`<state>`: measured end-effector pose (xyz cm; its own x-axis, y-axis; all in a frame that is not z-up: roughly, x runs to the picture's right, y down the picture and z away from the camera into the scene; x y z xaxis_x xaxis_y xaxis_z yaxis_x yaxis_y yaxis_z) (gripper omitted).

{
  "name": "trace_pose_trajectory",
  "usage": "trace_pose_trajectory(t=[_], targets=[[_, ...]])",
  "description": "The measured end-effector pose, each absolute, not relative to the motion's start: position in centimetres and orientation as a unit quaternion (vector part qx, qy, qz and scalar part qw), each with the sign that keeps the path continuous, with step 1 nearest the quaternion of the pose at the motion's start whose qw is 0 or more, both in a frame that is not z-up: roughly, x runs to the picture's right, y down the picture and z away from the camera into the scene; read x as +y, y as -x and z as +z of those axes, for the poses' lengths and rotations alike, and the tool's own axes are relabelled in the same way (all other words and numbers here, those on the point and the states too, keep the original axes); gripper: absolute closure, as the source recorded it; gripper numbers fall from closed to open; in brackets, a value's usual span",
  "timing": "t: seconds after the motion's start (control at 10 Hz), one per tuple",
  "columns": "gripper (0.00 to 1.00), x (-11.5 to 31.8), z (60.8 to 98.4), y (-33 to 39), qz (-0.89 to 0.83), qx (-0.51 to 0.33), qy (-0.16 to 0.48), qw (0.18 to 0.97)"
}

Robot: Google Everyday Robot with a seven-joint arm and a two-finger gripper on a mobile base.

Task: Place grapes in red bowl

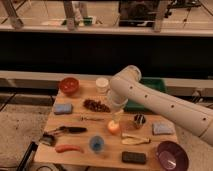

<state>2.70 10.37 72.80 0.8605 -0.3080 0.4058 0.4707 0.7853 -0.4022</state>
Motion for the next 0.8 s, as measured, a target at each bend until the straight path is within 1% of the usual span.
trace_pose_trajectory(t=[0.3,0.8], targets=[[0.2,10.4,72.5,-1.5,-0.225,-0.16,0.247,0.929],[0.2,9.1,73.5,2.4,-0.244,-0.177,0.207,0.931]])
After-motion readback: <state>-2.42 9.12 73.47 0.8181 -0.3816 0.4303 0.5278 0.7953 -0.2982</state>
